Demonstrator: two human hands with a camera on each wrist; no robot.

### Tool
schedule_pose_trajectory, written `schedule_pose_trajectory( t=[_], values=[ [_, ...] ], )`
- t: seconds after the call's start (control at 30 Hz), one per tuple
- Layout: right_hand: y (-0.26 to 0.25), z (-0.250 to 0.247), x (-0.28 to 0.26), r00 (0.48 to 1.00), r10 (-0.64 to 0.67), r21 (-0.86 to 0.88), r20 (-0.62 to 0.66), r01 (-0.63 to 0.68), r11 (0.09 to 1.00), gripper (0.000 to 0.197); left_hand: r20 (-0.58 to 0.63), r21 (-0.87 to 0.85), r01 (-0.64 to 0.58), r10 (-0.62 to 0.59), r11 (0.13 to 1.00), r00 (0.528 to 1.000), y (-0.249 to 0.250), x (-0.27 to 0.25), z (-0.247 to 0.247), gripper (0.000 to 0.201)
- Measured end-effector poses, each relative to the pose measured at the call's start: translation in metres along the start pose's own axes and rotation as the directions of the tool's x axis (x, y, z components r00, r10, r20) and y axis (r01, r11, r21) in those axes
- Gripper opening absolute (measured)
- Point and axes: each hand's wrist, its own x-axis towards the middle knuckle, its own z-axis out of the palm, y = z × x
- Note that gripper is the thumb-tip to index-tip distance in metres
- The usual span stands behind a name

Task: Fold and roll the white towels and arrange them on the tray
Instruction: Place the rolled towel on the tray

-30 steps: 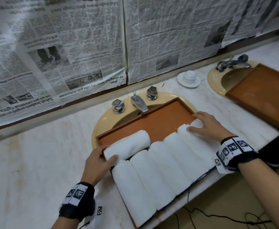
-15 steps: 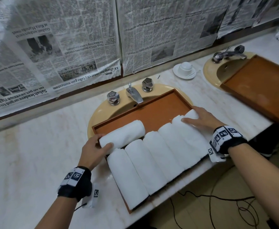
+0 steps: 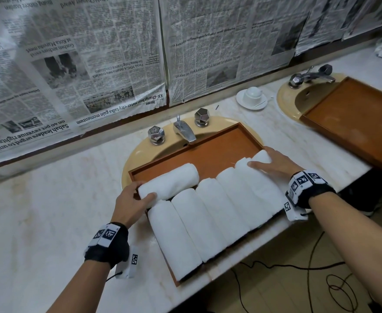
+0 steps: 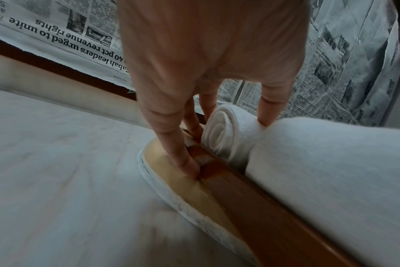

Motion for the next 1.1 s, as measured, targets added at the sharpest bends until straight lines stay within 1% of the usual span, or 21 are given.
schedule_pose_trajectory(
  t=[0.1, 0.17, 0.27, 0.3, 0.37, 0.47, 0.6, 0.7, 0.73, 0.8, 0.9, 1.0, 1.1],
  values=[
    [-0.004, 0.001, -0.003, 1.0, -0.012, -0.012, -0.021, 0.012, 1.0, 0.091, 0.008, 0.001, -0.003, 0.003, 1.0, 1.0, -0.003, -0.003, 0.001, 0.063],
    [-0.006, 0.001, -0.007, 0.999, -0.025, -0.011, -0.045, 0.025, 1.0, 0.087, 0.01, 0.014, -0.012, 0.012, 1.0, 1.0, -0.002, -0.006, 0.002, 0.07],
    [-0.004, 0.005, -0.011, 0.998, -0.007, -0.022, -0.064, 0.006, 1.0, 0.101, 0.004, 0.04, -0.024, 0.024, 0.999, 1.0, 0.0, -0.008, 0.002, 0.073],
    [-0.005, 0.006, -0.013, 0.997, -0.009, -0.032, -0.077, 0.006, 0.999, 0.101, 0.0, 0.054, -0.023, 0.023, 0.998, 1.0, 0.0, -0.008, 0.002, 0.075],
    [-0.007, 0.007, -0.019, 0.995, -0.017, -0.051, -0.1, 0.012, 0.999, 0.095, 0.001, 0.081, -0.023, 0.023, 0.996, 1.0, 0.0, -0.008, 0.001, 0.074],
    [-0.012, 0.007, -0.026, 0.992, -0.036, -0.068, -0.122, 0.028, 0.997, 0.09, 0.008, 0.099, -0.033, 0.033, 0.995, 0.999, 0.002, -0.011, 0.001, 0.068],
    [-0.014, 0.008, -0.034, 0.99, -0.073, -0.098, -0.121, 0.061, 0.993, 0.088, -0.001, 0.088, -0.036, 0.037, 0.995, 0.999, 0.009, -0.015, -0.001, 0.073],
    [-0.02, 0.008, -0.042, 0.984, -0.11, -0.133, -0.142, 0.091, 0.987, 0.09, 0.004, 0.081, -0.042, 0.042, 0.996, 0.999, 0.01, -0.018, 0.0, 0.068],
    [-0.023, 0.008, -0.045, 0.983, -0.114, -0.146, -0.145, 0.093, 0.985, 0.092, 0.003, 0.079, -0.047, 0.047, 0.996, 0.999, 0.011, -0.019, 0.0, 0.068],
    [-0.026, 0.008, -0.05, 0.981, -0.123, -0.17, -0.147, 0.098, 0.981, 0.095, -0.003, 0.079, -0.051, 0.051, 0.996, 0.999, 0.013, -0.022, 0.001, 0.076],
    [-0.031, 0.009, -0.061, 0.975, -0.157, -0.201, -0.159, 0.124, 0.972, 0.094, -0.008, 0.084, -0.061, 0.062, 0.995, 0.998, 0.016, -0.027, 0.001, 0.082],
    [-0.038, 0.011, -0.072, 0.966, -0.199, -0.212, -0.164, 0.163, 0.964, 0.091, -0.024, 0.1, -0.079, 0.082, 0.992, 0.996, 0.017, -0.033, 0.0, 0.078],
    [-0.044, 0.016, -0.08, 0.958, -0.23, -0.212, -0.168, 0.193, 0.958, 0.089, -0.061, 0.116, -0.1, 0.108, 0.988, 0.992, 0.017, -0.04, -0.004, 0.065]
  ],
)
